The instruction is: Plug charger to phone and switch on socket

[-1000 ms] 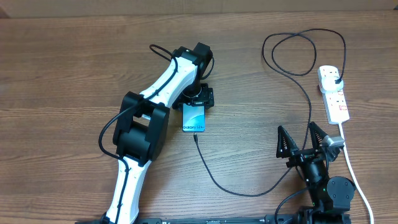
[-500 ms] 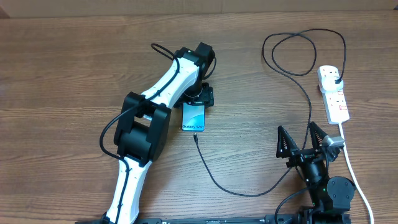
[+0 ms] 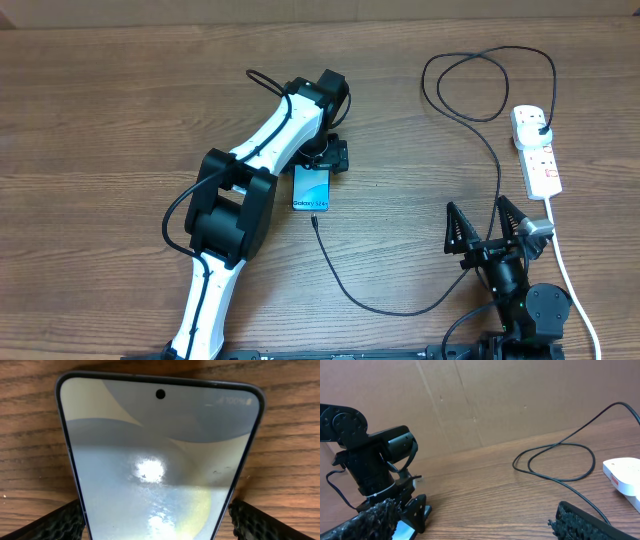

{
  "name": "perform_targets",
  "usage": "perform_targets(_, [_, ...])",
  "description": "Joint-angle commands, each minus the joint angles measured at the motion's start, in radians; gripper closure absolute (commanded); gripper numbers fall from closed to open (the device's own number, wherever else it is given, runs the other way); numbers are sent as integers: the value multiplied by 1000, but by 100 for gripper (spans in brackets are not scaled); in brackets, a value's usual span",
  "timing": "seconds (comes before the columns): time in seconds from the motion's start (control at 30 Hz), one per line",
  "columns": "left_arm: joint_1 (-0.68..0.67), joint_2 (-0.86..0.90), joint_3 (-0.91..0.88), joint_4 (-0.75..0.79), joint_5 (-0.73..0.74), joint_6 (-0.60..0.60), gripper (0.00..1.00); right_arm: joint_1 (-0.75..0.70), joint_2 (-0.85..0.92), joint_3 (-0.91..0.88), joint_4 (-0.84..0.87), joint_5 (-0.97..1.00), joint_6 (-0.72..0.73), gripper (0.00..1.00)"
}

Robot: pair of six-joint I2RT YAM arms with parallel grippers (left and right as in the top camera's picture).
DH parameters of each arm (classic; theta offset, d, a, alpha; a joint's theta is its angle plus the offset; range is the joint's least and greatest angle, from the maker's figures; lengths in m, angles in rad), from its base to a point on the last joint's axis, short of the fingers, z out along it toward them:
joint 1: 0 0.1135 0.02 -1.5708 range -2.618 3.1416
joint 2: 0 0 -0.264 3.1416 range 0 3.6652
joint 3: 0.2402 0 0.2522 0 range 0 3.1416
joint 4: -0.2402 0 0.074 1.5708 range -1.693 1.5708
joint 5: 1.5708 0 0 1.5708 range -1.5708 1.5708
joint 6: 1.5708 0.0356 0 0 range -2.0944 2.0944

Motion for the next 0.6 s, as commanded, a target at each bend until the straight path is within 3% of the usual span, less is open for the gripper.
perform_targets(0.0, [4, 73, -39, 22, -7, 24, 3, 2, -9, -10, 5, -4, -1, 0])
perform_targets(0.57, [4, 73, -40, 24, -10, 23, 6, 2, -9, -10, 5, -4, -1, 0])
